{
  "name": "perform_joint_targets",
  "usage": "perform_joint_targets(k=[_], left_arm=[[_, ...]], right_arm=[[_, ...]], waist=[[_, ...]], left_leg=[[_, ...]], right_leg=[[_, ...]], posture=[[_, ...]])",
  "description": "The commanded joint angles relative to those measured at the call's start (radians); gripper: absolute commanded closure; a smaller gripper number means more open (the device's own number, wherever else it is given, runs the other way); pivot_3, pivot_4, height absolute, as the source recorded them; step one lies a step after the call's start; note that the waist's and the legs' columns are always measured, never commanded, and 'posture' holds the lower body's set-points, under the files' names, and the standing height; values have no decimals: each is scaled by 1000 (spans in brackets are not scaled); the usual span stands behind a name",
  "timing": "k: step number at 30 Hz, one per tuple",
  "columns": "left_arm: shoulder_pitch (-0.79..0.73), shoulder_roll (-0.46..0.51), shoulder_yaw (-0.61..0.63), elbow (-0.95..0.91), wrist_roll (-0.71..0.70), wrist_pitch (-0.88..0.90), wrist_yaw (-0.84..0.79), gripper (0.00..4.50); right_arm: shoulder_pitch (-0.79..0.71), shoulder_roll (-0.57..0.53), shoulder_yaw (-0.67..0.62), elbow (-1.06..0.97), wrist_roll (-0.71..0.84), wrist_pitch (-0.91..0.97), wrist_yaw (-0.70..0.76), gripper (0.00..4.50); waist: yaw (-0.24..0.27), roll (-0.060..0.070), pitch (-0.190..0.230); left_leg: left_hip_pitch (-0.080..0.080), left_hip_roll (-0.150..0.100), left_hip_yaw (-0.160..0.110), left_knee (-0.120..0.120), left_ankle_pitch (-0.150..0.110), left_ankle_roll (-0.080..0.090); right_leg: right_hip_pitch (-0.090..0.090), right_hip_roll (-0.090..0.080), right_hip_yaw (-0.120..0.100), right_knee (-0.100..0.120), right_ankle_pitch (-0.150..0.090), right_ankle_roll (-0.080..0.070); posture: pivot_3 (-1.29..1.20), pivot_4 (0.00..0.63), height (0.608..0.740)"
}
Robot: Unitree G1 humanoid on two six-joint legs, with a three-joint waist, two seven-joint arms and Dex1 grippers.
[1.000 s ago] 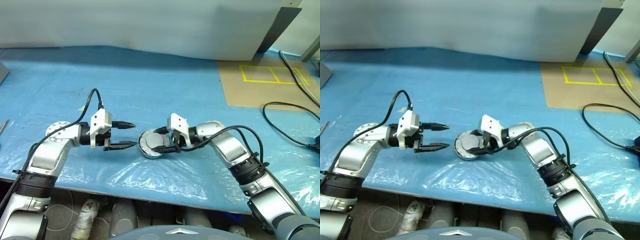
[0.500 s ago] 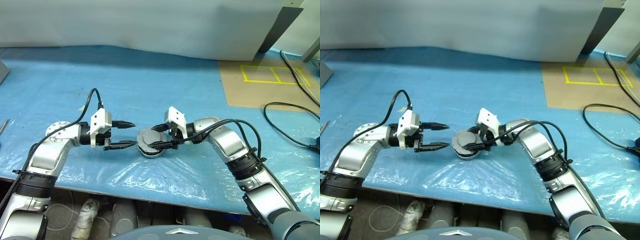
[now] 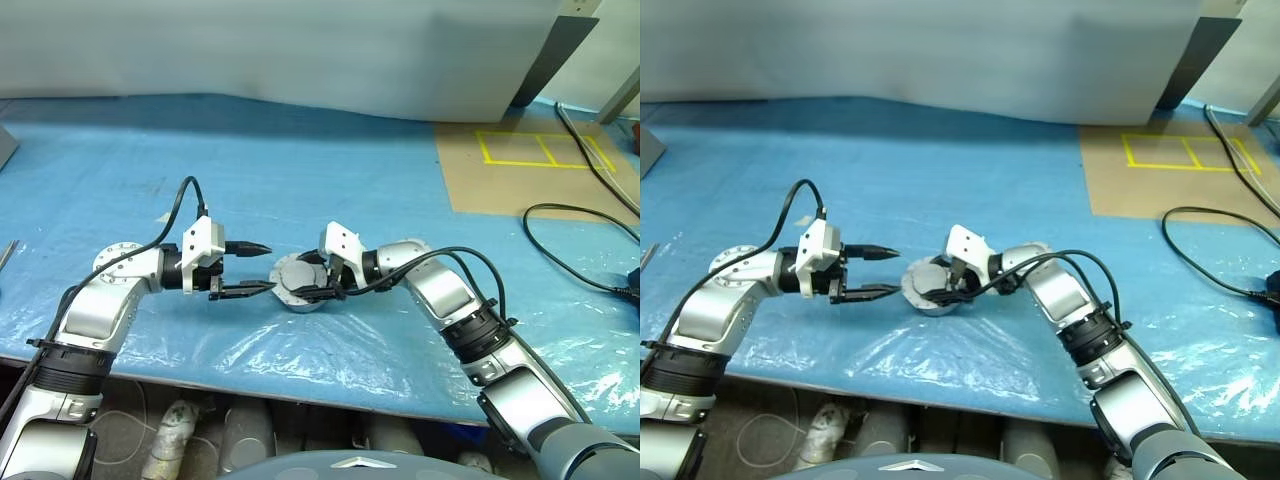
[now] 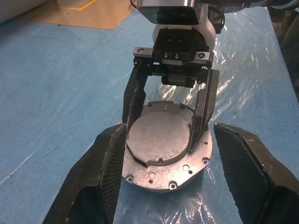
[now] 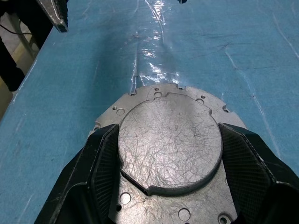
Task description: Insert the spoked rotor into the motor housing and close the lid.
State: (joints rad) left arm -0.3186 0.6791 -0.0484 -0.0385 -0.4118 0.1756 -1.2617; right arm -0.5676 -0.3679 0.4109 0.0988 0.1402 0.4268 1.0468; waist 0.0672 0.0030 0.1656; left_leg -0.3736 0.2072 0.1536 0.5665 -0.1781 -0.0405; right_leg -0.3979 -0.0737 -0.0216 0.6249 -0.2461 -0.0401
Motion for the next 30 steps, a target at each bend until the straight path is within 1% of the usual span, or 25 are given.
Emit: perform_joint_targets(k=[1,5,10,13,23,25,30], left_arm=[[-19,3,5,2,2,-5,-3,1354],[-21,-1,2,6,3,-9,-4,1354],[-22,-5,0,10,5,-11,-5,1354],[-21,-6,1,9,6,-11,-3,1354],[-18,-4,4,9,7,-11,-6,1354],[-19,-4,4,11,7,-13,-7,1354],[-23,-8,2,13,8,-14,-8,1354]], right_arm=[[5,-24,-53,-8,65,80,41,1531],[-18,-28,-83,-31,112,123,64,1531],[-12,-38,-42,-23,70,90,66,1531],[3,-25,-25,-16,51,83,48,1531],[-15,22,-84,-44,116,177,17,1531],[-21,26,-75,-29,90,158,-3,1531],[6,17,-1,-19,12,95,-21,1531]], waist=[[4,0,0],[3,0,0],[3,0,0],[2,0,0],[0,0,0],[0,0,0],[0,0,0]], left_leg=[[0,0,0,0,0,0],[-3,0,0,0,0,0],[-5,0,0,0,0,0],[-4,0,0,0,0,0],[-4,0,0,-1,0,0],[-4,0,0,-1,0,0],[-4,0,0,-1,0,0]], right_leg=[[0,0,0,0,0,0],[-2,0,0,-1,0,0],[-4,0,-1,-1,0,0],[-4,0,-1,-1,0,0],[-4,0,-1,-1,0,0],[-4,0,-1,-1,0,0],[-4,0,-1,-1,0,0]], posture=[[0,150,740],[0,150,740],[0,150,740],[0,150,740],[0,150,740],[0,150,740],[0,150,740]])
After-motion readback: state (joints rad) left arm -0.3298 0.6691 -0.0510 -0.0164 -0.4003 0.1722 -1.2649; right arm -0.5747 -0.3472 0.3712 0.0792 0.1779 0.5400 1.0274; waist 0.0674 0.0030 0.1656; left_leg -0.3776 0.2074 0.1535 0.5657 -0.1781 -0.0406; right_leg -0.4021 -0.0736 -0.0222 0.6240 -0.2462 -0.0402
